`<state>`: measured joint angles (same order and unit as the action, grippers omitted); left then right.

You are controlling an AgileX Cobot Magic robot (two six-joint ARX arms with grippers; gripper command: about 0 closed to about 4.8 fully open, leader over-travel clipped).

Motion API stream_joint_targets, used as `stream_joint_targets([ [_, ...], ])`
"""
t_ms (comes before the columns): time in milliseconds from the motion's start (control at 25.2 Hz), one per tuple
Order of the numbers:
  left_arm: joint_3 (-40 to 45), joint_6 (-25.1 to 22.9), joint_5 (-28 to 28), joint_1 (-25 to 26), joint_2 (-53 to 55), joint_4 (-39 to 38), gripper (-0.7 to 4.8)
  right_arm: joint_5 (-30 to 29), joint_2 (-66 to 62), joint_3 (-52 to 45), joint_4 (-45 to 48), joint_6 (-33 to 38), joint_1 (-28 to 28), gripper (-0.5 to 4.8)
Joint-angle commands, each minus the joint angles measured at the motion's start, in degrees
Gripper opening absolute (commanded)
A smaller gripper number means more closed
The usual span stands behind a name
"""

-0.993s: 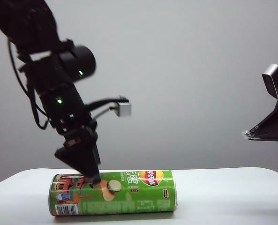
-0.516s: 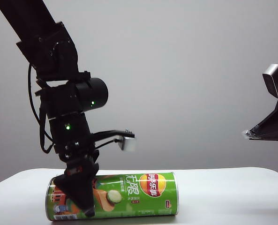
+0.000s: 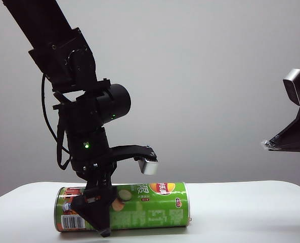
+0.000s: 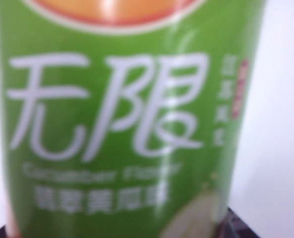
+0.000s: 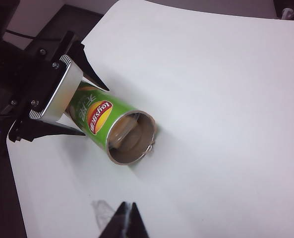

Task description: Pick up the green tub of chips from the desk, pull out the transparent container with the chips inside partially, and then place the chips back on the desk.

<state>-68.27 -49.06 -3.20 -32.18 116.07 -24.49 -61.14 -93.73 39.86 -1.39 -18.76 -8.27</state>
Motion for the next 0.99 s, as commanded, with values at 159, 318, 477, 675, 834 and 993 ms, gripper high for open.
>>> stream_joint_targets([
  [159, -0.11, 0.0, -0.68, 0.07, 0.33, -0.28, 1.88, -0.46, 0.2, 0.17, 0.48, -0.13, 0.0, -0.05],
  [318, -0.13, -0.02, -0.7, 0.04, 0.37, -0.33, 1.77, -0.46, 0.2, 0.17, 0.44, -0.11, 0.0, -0.05],
  [477, -0.72, -2.23, -0.46, 0.04, -0.17, -4.2, 1.85, -0.48, 0.2, 0.2, 0.85, 1.05, 0.0, -0.05],
  [675, -4.92, -5.16, -0.68, 0.07, -2.05, -12.39, 2.05, -0.96, 0.22, 0.28, 1.57, 4.15, 0.04, -0.05],
  [834, -7.5, -2.75, -2.16, 0.0, -6.51, -13.46, 2.48, -5.03, 0.35, 0.46, 8.22, 18.78, 1.68, -0.05],
  [993, -7.61, 0.5, -2.69, 0.02, -10.88, -16.85, 2.47, -6.82, 0.76, 0.46, 15.28, 26.88, 5.27, -0.05],
])
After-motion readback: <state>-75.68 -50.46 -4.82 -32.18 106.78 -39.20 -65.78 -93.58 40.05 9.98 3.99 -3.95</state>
